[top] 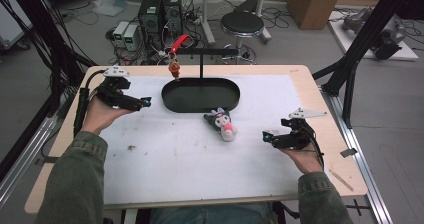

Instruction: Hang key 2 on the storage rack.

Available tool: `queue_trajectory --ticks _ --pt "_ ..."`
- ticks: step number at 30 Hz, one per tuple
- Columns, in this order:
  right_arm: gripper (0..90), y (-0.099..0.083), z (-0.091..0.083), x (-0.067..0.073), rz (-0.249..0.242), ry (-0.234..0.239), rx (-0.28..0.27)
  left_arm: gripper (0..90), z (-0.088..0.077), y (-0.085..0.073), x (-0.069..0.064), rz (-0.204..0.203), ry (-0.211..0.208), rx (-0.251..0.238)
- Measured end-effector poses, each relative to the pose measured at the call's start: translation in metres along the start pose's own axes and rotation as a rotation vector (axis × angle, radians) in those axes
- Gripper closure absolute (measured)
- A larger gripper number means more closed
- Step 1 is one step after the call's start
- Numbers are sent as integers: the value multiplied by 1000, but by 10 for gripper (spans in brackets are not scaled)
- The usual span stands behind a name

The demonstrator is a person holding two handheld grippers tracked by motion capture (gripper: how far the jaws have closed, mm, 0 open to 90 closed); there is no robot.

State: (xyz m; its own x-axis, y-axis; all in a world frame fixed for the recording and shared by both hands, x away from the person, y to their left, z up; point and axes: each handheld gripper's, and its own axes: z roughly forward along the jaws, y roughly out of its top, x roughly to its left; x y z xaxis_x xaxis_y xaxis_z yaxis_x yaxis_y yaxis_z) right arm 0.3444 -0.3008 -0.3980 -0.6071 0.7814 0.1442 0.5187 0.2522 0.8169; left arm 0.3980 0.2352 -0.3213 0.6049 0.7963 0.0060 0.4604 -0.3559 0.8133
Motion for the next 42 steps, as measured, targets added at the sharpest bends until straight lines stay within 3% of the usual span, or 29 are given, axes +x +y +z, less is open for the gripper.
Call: queue_trajectory --ticks 6,15,21,26,32,36,42 --pt "5 3 7 0 -11 -12 32 17 -16 -25 5 -28 23 -3" --pt "5 9 13 2 -12 1 67 17 -18 -54 4 -29 17 21" --pt "5 23 16 10 -43 4 89 17 -23 -73 5 -35 30 35" --pt "5 32 19 15 -39 25 110 17 -25 -90 4 -47 26 34" --pt "5 47 29 26 -64 24 156 17 -28 -112 6 -83 37 49" --pt "5 55 38 30 -66 26 186 17 -31 -123 3 -70 49 87" --pt "5 65 53 41 -77 53 223 17 -35 -133 -1 -64 40 96"
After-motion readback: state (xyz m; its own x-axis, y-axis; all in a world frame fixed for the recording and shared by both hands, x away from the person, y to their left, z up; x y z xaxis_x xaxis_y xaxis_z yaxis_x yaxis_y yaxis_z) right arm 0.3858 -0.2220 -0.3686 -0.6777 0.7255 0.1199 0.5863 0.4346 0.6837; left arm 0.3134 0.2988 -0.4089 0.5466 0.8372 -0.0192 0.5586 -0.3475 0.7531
